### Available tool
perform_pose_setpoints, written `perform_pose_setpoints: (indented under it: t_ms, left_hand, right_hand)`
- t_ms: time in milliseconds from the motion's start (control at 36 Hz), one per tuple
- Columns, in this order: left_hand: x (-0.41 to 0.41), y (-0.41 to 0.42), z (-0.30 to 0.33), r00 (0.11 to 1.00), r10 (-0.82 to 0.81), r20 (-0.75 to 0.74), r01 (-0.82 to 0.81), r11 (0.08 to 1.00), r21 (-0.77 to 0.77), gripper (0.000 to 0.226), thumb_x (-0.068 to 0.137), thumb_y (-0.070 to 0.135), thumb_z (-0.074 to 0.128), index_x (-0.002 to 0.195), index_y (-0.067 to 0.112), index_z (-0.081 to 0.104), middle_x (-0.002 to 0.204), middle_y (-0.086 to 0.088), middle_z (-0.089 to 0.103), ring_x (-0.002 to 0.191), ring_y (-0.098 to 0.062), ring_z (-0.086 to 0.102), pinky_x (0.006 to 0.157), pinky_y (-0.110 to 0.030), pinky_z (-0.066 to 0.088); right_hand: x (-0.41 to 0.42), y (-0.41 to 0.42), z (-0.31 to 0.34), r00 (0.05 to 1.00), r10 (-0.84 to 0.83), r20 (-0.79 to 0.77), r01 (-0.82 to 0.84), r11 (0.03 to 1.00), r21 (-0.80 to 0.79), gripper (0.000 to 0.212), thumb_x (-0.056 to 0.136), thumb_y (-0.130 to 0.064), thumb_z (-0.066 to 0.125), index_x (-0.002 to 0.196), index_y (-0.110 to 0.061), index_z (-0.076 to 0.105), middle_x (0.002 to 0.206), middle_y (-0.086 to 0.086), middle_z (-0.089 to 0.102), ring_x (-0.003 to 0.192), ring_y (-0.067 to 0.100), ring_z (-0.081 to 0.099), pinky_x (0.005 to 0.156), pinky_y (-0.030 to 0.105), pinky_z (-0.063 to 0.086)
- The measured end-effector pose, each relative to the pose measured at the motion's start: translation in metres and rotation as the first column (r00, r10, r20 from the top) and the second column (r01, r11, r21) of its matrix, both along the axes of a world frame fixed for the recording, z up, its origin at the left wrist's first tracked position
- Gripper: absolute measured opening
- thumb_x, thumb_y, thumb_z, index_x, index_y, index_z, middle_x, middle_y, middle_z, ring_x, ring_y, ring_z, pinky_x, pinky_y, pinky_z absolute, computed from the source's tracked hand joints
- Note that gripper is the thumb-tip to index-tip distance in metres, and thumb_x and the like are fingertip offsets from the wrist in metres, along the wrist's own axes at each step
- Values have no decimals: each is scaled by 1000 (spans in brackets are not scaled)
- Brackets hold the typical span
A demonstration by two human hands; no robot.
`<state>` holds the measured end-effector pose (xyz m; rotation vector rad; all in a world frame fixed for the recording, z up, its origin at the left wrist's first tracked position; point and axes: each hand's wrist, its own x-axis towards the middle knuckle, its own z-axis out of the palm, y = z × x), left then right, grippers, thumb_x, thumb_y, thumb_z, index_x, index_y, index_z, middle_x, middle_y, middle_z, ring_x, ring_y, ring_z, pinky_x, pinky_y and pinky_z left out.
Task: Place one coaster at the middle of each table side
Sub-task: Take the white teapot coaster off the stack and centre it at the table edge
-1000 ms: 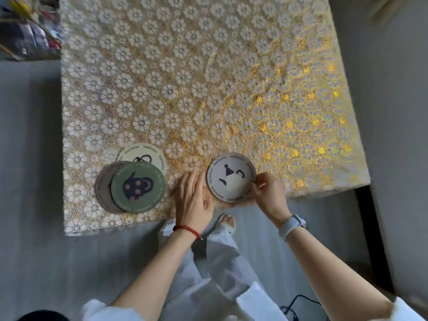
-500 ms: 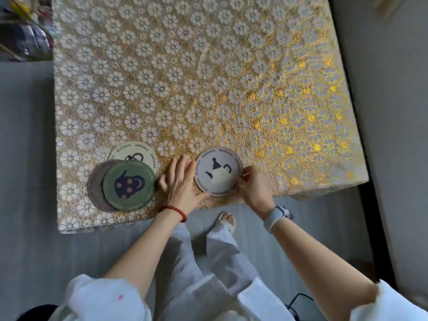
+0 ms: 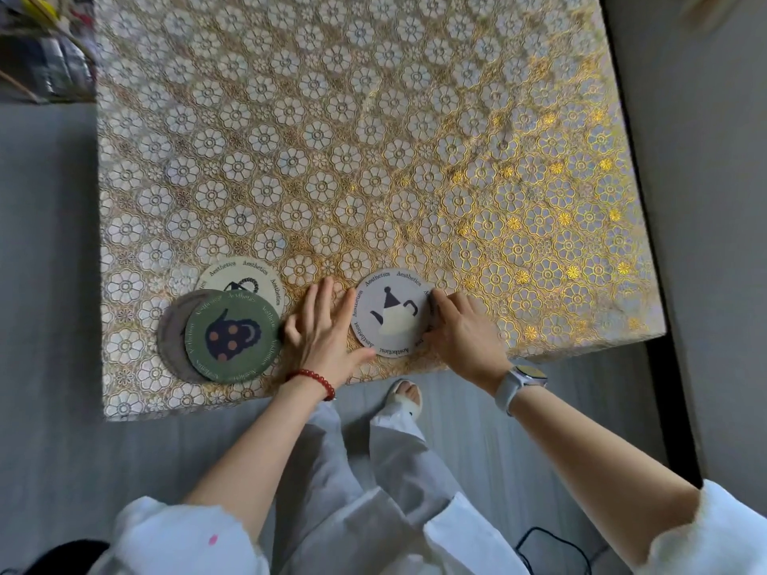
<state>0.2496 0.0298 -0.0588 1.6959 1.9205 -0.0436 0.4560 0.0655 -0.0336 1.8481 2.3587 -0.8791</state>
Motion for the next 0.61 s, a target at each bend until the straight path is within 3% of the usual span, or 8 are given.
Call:
perform_pose_setpoints:
  t_ms: [306,444,611]
  left_hand:
    - [-2,7,4,1000,-5,8,5,1000,-17,100,68,47,69,139,39,-1,153,-2,-15,137,-16,-16,107,-58,1]
    - [-2,12,7,1000,0,7,0,1000,-25,97,69,48,68,139,39,2,153,-1,-15,137,-19,-14,108,-59,1]
    - [-1,18,11,998,32,47,-30,998,-47,95,70,43,70,139,43,5,153,2,-16,135,-17,-14,108,-59,-2]
  right_hand:
    - [-5,-2,-2,987,-135,-89,136,991,5,53,80,-17,57,130,-10,38,112,12,52,99,26,40,76,29,29]
    - [-5,1,-2,977,-168,-130,170,985,1,50,81,-15,56,128,-7,41,109,14,54,101,29,44,84,37,38]
    - [-5,0,-3,978,-188,-94,193,980,40,50,77,-12,57,126,-9,44,109,15,55,101,33,47,85,39,40]
